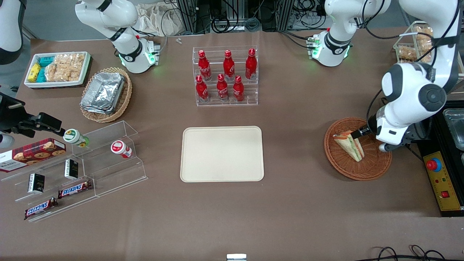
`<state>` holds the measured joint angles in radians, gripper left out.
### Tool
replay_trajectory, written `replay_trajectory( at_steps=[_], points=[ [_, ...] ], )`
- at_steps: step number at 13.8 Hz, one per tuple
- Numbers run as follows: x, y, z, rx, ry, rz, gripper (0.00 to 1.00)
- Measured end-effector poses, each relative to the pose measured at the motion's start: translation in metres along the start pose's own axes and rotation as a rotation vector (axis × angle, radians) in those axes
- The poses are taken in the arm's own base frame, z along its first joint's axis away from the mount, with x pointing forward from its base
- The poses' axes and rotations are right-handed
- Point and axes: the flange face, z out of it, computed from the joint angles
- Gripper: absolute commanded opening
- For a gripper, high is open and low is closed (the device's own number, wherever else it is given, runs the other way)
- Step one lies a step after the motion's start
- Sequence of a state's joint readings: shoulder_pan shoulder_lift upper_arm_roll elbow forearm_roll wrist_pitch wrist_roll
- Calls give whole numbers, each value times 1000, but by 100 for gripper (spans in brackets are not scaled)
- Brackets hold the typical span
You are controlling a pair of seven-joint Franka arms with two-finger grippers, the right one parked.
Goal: Place sandwich from basket to tray
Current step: 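Lower the left gripper and close it on the wrapped sandwich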
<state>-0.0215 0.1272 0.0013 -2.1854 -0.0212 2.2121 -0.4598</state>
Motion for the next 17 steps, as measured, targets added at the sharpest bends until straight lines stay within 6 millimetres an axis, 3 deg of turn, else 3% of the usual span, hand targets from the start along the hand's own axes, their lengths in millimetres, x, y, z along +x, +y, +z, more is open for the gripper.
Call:
replay_trajectory(
  at_steps=[6,7,8,11,12,15,17],
  points=[
    [14,7,58,-4,8,-60,99],
    [15,7,66,-4,9,-63,93],
    [15,7,73,-3,8,-65,80],
    [15,7,82,-2,5,-77,11],
    [15,7,81,-3,6,-85,0],
    [15,9,78,-3,6,-108,0],
    [15,14,66,10,-16,-124,0]
  ],
)
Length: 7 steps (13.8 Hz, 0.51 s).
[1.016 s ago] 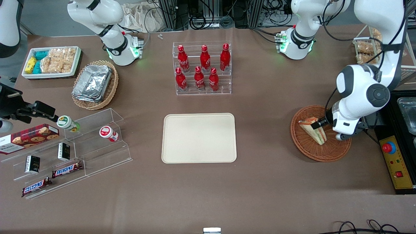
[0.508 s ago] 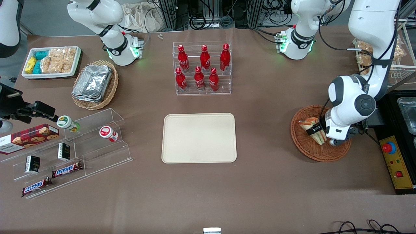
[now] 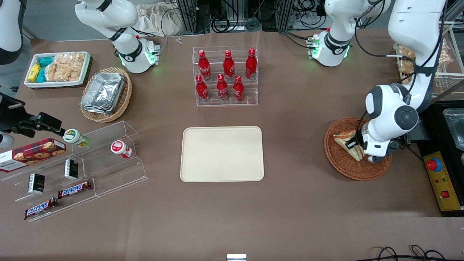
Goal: Place sandwich from basket to tray
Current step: 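Lower the left gripper and close it on the wrapped sandwich, then lift the sandwich and carry it with the left gripper over the tray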
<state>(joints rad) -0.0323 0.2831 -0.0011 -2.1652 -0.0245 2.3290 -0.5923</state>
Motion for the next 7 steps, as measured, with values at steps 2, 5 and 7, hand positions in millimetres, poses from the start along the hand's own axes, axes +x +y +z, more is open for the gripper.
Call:
replay_trajectory(
  at_steps=[2,5,7],
  points=[
    [2,7,-34,22,-34,-6,0],
    [6,18,-115,46,-72,1,0],
    [4,30,-163,40,-66,22,0]
  ],
)
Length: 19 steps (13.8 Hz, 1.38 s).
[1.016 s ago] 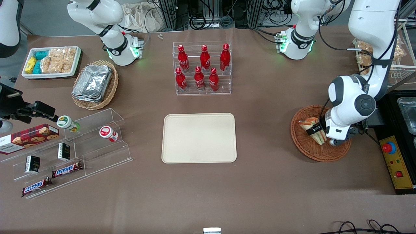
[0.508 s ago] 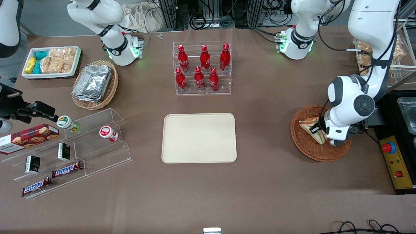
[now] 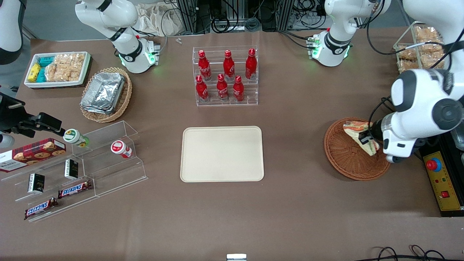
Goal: Place sandwich from basket to tray
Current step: 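Lift the sandwich and carry it with the left gripper over the tray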
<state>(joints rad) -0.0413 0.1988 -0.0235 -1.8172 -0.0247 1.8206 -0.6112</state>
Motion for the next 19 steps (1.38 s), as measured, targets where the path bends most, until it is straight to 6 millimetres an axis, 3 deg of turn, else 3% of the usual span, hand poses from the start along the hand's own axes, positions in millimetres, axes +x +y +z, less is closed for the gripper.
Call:
replay_trajectory(
  at_steps=[2,5,6,10,14,19],
  points=[
    [-8,13,-24,-7,9,27,6],
    [-28,38,-30,-2,2,86,5],
    [-40,55,-30,-3,2,123,1],
    [-112,132,-30,-15,-1,309,1],
    [-166,197,-11,-19,-25,466,1],
    [-227,287,53,35,32,665,1]
  ],
)
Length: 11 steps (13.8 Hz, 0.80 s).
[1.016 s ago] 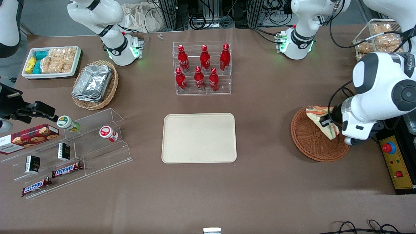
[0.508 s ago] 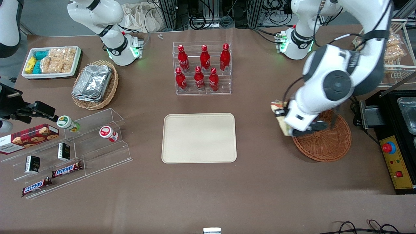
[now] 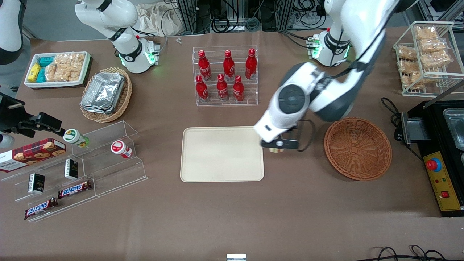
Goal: Place sandwich from basket to tray
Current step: 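Lift the sandwich and carry it with the left gripper over the tray, then lower the sandwich onto the tray and open the left gripper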
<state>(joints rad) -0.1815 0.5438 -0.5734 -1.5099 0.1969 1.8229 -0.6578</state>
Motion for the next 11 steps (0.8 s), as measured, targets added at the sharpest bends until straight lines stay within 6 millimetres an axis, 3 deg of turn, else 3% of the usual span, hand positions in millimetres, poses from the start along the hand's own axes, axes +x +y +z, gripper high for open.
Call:
replay_trajectory(
  at_steps=[3,8,9,10,11],
  points=[
    [18,30,42,-42,20,40,1],
    [37,48,114,-27,65,102,0],
    [41,46,126,-33,62,97,15],
    [45,43,135,-36,57,91,62],
    [48,41,140,-39,55,85,99]
  ],
)
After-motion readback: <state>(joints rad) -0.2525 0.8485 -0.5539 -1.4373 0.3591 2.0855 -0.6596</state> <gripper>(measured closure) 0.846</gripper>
